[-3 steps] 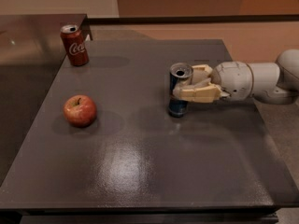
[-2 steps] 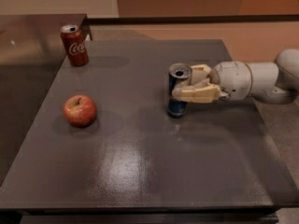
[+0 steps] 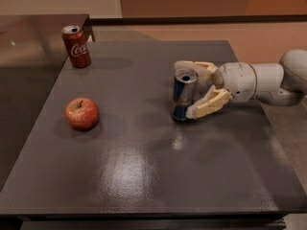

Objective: Place redbull can upright

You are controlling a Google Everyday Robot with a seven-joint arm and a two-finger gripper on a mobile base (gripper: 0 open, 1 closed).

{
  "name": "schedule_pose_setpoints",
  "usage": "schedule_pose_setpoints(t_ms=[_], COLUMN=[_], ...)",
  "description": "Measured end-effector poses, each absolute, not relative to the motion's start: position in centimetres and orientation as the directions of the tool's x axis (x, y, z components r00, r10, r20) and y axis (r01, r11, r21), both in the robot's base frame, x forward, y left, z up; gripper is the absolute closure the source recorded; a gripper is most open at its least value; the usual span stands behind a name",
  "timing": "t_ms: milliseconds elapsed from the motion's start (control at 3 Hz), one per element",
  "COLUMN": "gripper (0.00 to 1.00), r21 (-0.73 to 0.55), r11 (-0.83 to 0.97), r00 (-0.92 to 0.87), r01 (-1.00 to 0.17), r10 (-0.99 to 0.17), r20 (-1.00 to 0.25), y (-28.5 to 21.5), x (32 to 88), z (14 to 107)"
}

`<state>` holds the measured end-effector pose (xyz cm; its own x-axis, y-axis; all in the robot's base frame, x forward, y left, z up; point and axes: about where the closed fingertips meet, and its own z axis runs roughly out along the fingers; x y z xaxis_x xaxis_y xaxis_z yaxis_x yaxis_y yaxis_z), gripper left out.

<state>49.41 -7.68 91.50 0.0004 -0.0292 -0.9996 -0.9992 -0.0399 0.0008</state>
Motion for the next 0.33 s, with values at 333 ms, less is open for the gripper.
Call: schedule_pose_setpoints(t_ms=[333], gripper=[0.0], r21=[0.001], r11=[-0.04], r00=[0.0], r01=[-0.999], r10=[-0.029], r20=[-1.0], y=[-7.67], x=[49.41], z=[91.5])
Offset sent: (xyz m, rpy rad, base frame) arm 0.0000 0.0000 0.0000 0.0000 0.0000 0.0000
